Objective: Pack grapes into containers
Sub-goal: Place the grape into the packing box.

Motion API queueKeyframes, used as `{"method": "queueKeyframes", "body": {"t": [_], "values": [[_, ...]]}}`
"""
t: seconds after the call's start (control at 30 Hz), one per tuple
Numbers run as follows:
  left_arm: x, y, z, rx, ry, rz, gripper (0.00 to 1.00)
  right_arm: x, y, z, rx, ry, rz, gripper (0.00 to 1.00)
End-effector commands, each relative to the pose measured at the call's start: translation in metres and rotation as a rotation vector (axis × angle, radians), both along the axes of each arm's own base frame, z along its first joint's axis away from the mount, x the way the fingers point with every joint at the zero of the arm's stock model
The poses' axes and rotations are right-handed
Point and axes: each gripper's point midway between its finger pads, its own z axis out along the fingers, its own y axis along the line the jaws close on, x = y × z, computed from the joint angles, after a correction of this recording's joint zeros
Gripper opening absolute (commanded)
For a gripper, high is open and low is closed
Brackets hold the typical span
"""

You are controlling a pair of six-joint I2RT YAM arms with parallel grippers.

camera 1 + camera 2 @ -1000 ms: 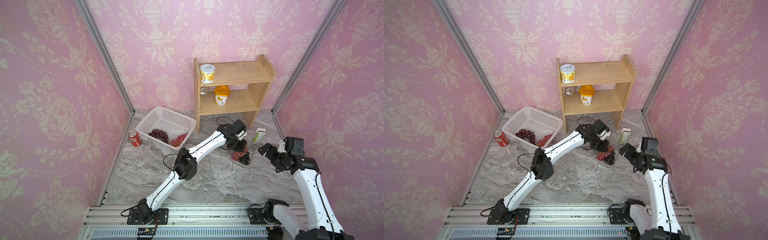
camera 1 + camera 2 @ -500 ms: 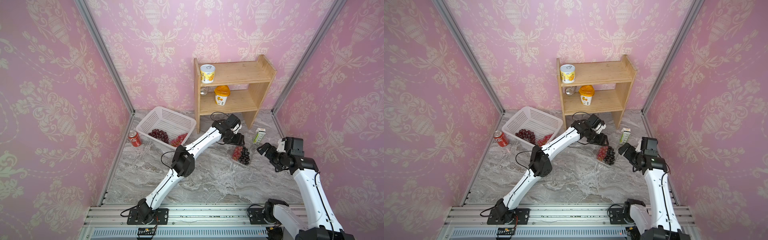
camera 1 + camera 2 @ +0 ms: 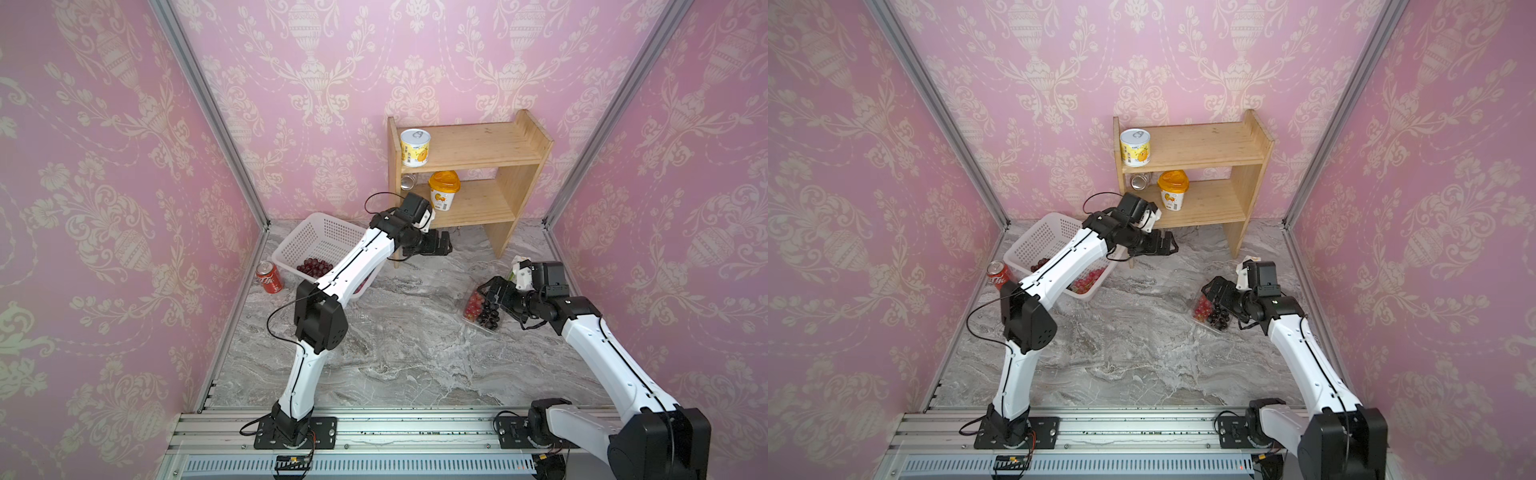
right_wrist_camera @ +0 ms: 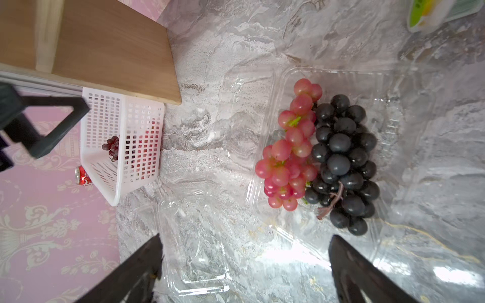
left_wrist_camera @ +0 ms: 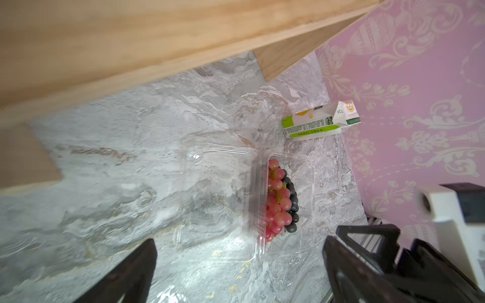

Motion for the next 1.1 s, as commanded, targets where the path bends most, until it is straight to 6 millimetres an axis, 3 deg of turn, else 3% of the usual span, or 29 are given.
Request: {"method": "queueKeyframes", "body": {"t": [0.0, 0.17, 0.27, 0.53, 0.63, 0.9, 1.07], "values": [[-0.004, 0.019, -0.015, -0.035, 0.020, 0.051, 0.99, 0.028, 0.016, 0.012, 0.056, -0.053, 0.030, 1.00], [-0.036, 0.032, -0.039, -0.047, 0.077, 0.056, 0.99, 0.048, 0.040, 0.017, 0.047, -0.052, 0.119, 1.00], [-0.049, 0.039, -0.053, -0.055, 0.101, 0.073, 0.99, 0.058, 0.051, 0.003, 0.031, -0.013, 0.147, 1.00], [-0.062, 0.043, -0.069, -0.078, 0.154, 0.102, 0.99, 0.069, 0.049, -0.045, -0.010, 0.082, 0.161, 1.00], [-0.059, 0.042, -0.070, -0.078, 0.154, 0.101, 0.99, 0.069, 0.047, -0.052, -0.002, 0.088, 0.157, 1.00], [-0.049, 0.032, -0.082, -0.080, 0.177, 0.094, 0.99, 0.065, 0.031, -0.035, -0.046, 0.064, 0.151, 1.00], [-0.045, 0.020, -0.092, -0.111, 0.219, 0.099, 0.99, 0.051, 0.015, 0.004, -0.069, -0.025, 0.137, 1.00]]}}
